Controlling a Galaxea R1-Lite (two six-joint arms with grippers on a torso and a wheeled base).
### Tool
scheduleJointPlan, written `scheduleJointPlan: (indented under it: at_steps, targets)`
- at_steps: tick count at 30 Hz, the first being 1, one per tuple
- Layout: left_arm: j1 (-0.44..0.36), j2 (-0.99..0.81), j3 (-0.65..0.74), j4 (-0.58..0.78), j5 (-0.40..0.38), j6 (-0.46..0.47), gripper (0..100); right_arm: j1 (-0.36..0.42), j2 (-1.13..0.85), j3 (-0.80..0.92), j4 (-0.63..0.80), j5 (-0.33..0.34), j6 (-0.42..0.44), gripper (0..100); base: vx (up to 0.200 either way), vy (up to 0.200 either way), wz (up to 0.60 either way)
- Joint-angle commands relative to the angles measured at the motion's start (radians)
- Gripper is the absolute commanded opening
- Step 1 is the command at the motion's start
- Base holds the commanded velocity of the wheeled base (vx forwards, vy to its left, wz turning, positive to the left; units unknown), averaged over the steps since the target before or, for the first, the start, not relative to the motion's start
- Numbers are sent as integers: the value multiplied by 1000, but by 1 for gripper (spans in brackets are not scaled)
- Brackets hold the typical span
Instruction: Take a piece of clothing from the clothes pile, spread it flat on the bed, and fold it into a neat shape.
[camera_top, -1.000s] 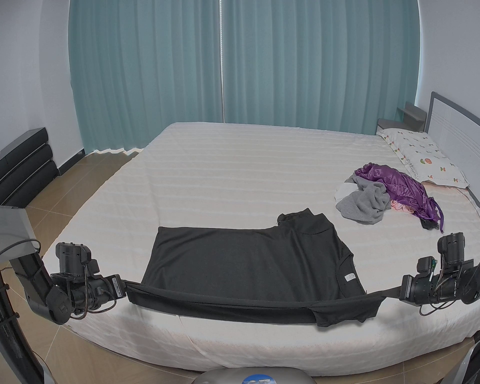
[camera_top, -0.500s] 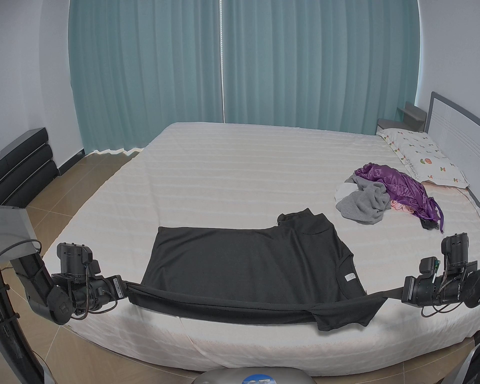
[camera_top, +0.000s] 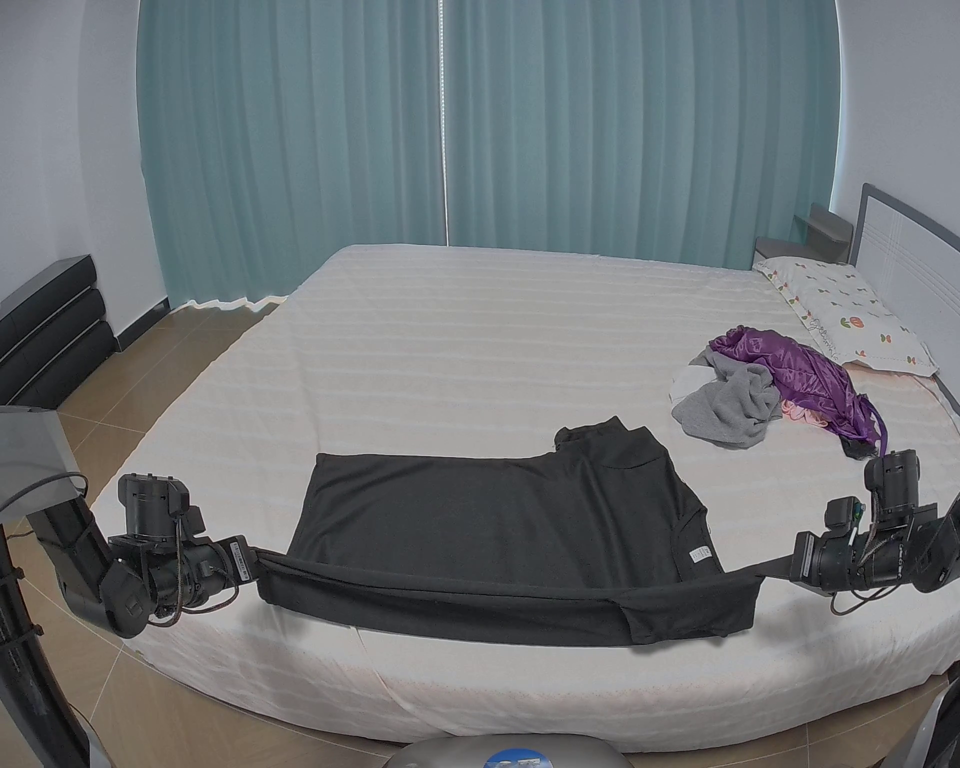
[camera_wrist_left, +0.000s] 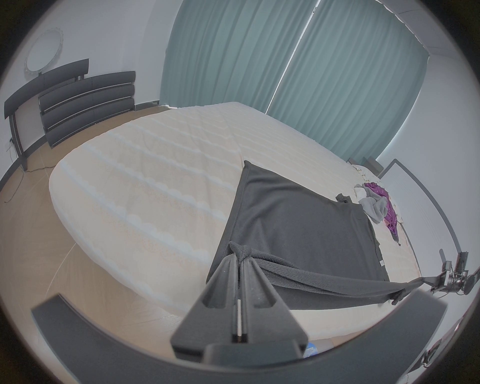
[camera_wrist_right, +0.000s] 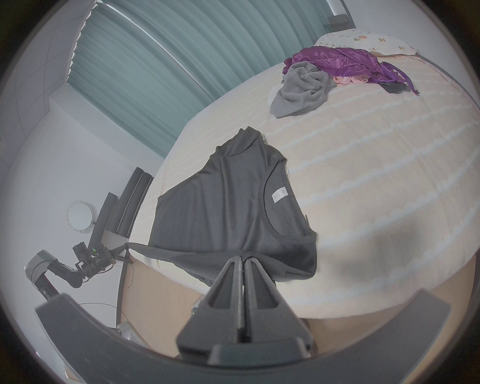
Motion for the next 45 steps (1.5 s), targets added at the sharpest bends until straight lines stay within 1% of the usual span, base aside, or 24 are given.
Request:
scheduleJointPlan:
  at_steps: [1, 7, 11, 19, 24, 29, 34, 36, 37, 41, 42, 45]
  targets:
    - [1, 55, -43, 2, 0, 0, 0, 4, 74, -60, 0, 0, 14, 0, 0, 0, 0]
    - [1, 112, -97, 38, -1, -2, 0, 10, 145, -125, 1, -6, 17, 0, 0, 0, 0]
    - [1, 164, -152, 41, -1, -3, 0, 19, 207, -188, 6, -41, 17, 0, 0, 0, 0]
    - [-1, 236, -224, 41, -3, -5, 0, 19, 296, -268, 9, -43, 21, 0, 0, 0, 0]
    - [-5, 273, -252, 41, -4, -5, 0, 24, 329, -301, 0, -43, 76, 0, 0, 0, 0]
    - [-10, 294, -270, 39, -6, -9, 0, 26, 353, -312, 0, -43, 83, 0, 0, 0, 0]
    - [-22, 319, -308, 38, -1, -104, 0, 30, 381, -315, -2, -41, 84, 0, 0, 0, 0]
    - [-24, 321, -312, 39, -1, -109, 0, 30, 382, -315, -2, -41, 84, 0, 0, 0, 0]
    - [-24, 321, -312, 39, -1, -109, 100, 30, 382, -315, -2, -41, 84, 0, 0, 0, 0]
    - [-25, 325, -313, 39, -4, -117, 100, 30, 385, -320, -2, -40, 86, 0, 0, 0, 0]
    - [-25, 327, -315, 39, -4, -126, 100, 30, 387, -320, -2, -40, 86, 100, 0, 0, 0]
    - [-27, 324, -316, 33, -3, -163, 100, 32, 388, -320, -5, -40, 95, 100, 0, 0, 0]
